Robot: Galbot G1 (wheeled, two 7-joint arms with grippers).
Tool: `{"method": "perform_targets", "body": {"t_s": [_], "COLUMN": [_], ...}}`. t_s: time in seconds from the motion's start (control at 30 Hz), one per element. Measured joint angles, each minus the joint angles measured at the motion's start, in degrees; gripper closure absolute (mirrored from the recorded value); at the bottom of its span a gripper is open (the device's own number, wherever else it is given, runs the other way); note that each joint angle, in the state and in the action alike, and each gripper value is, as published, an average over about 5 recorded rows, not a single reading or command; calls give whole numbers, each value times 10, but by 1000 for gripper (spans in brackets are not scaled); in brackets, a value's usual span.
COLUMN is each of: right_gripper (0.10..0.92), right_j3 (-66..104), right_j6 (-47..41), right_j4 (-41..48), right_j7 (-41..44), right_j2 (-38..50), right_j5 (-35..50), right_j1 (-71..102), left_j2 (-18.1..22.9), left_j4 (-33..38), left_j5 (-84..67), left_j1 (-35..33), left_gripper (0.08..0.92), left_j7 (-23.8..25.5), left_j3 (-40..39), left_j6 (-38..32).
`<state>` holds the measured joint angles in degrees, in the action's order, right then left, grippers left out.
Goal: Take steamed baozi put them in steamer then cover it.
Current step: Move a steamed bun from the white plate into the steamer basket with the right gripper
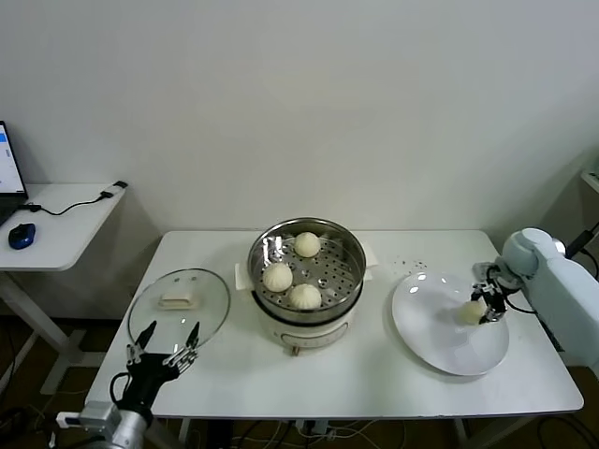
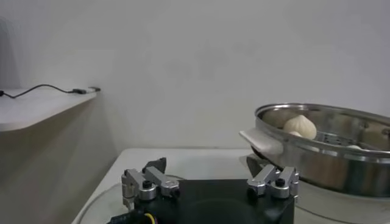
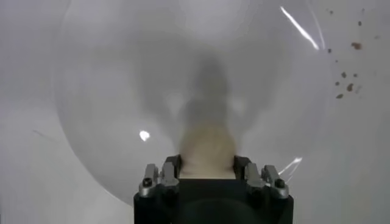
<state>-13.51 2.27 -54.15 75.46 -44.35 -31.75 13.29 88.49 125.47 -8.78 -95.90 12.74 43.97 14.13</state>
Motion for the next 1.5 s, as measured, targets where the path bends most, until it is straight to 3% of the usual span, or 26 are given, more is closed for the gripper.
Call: {"method": "perform_targets", "body": {"t_s": [0.37, 0.77, 1.07, 1.5], "right_gripper": [448, 448, 448, 448], "right_j3": [-181, -378, -428, -447], "right_j6": [-75, -164, -188, -188], "right_j4": [-84, -87, -50, 19], "right_j7": [30, 42, 38, 35], "right_j2": [10, -113, -212, -297], "right_j5": [174, 335, 356, 299], "right_j1": [-191, -397, -410, -362], "left_j2": [0, 0, 4, 1], "left_j4": [-9, 0, 0, -1], "left_j5": [9, 25, 21, 6], "left_j1": [18, 33, 40, 46], "left_gripper": [177, 177, 177, 177], "left_j7": [-4, -7, -4, -1], "left_j3": [7, 13, 25, 36], "left_j6": [6, 6, 11, 18]}}
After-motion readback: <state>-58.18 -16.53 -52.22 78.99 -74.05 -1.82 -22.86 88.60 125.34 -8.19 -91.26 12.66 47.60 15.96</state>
